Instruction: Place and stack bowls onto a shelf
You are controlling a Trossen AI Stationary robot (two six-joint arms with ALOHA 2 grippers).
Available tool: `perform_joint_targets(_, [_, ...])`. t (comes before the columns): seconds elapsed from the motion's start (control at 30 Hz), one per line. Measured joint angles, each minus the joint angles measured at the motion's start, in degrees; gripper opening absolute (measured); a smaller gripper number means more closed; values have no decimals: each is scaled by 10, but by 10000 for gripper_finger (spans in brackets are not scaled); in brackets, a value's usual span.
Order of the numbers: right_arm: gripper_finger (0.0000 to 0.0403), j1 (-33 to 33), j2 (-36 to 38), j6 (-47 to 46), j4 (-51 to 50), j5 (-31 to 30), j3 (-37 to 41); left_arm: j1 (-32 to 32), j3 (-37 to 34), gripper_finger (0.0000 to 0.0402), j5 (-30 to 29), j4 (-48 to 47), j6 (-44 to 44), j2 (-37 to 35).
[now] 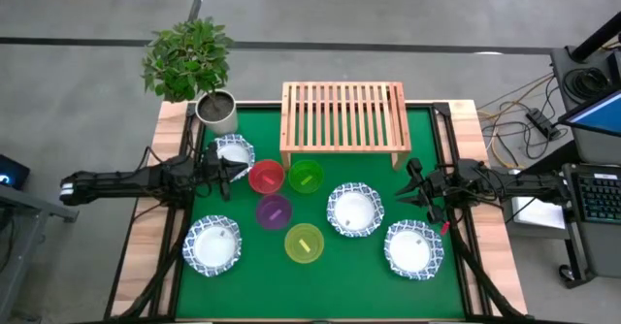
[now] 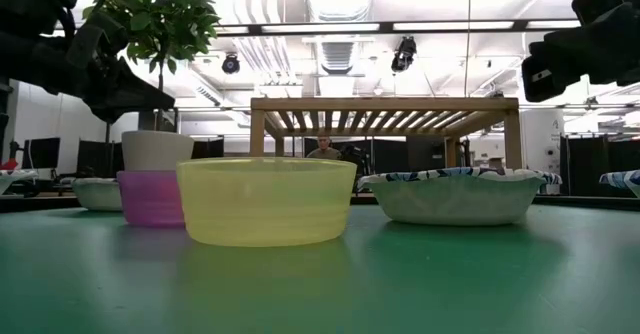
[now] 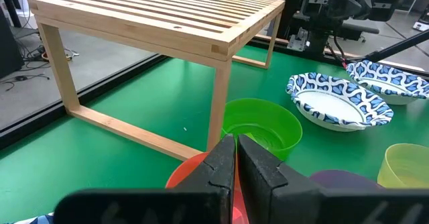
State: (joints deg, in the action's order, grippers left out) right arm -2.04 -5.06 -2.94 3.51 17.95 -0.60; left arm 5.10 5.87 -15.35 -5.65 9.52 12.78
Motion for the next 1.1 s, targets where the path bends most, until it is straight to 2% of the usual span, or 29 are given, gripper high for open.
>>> perform_joint_targets(0.3, [68, 0, 0, 1, 0, -1, 0, 0, 0, 0, 0, 0, 0, 0])
perform_joint_targets(0.47, [68, 0, 0, 1, -3, -51, 0, 0, 0, 0, 0, 0, 0, 0])
perform_joint_targets(0.73, [68, 0, 0, -3, -3, -60, 0, 0, 0, 0, 0, 0, 0, 0])
perform_joint_targets(0.8, [68, 0, 0, -35, -2, -60, 0, 0, 0, 0, 0, 0, 0, 0])
perform_joint_targets(0.93, [68, 0, 0, -164, 10, -60, 0, 0, 0, 0, 0, 0, 0, 0])
perform_joint_targets(1.1, [68, 0, 0, -219, 88, -104, 0, 0, 0, 0, 0, 0, 0, 0])
